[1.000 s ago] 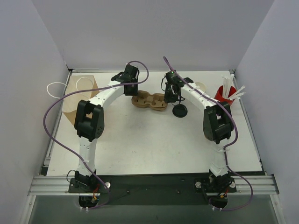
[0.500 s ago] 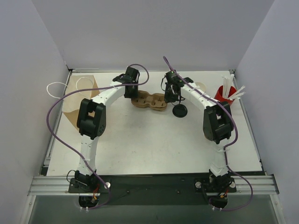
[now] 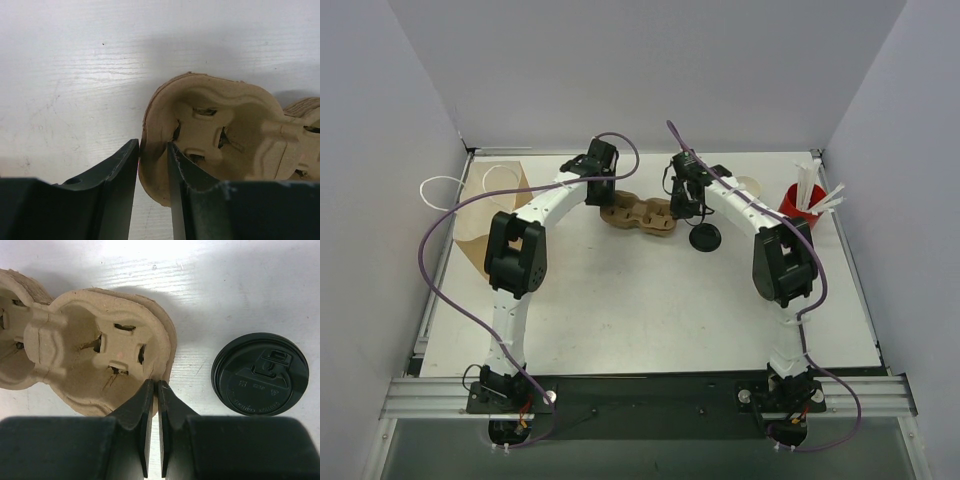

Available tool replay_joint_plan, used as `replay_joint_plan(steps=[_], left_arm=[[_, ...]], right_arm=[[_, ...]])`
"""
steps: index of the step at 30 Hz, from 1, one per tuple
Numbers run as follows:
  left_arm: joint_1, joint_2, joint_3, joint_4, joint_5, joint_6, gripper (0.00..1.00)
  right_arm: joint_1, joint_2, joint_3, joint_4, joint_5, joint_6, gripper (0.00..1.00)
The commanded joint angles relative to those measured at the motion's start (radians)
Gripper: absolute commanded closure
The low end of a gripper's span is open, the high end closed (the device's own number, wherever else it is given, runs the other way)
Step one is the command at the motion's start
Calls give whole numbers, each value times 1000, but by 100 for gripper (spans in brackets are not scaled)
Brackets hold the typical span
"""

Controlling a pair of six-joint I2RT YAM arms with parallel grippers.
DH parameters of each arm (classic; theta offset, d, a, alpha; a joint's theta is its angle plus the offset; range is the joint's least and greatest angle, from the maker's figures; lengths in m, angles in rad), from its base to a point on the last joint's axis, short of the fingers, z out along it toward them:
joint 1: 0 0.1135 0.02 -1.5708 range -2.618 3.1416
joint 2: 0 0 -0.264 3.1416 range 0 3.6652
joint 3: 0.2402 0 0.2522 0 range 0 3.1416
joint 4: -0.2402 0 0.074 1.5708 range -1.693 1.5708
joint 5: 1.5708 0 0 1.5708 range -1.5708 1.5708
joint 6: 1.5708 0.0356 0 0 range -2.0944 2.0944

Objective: Pack the takeout coffee

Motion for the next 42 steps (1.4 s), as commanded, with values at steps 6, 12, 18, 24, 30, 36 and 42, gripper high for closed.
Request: replay_joint_plan(steps=[6,12,18,24,30,36,42], left_arm=[[5,-13,49,6,-4,30,54],[2,-17,44,11,-2,31,61],[-4,-22,46,3,-24,40,64],[-5,-36,46,6,-34,46,73],[-5,-51,47,4,-41,57,80],[-5,-71,55,0,-42,60,81],[-5,-94,58,4,-38,59,85]], right_arm=[[14,27,45,-27,8,-10,97],[16,27,43,-30,12,-12,98],[22,28,46,-32,14,-17,98],[28,24,61,-40,34,-24,100],[30,18,75,-49,46,-27,100],[31,4,83,-55,57,-30,100],[31,1,86,-57,58,-30,100]])
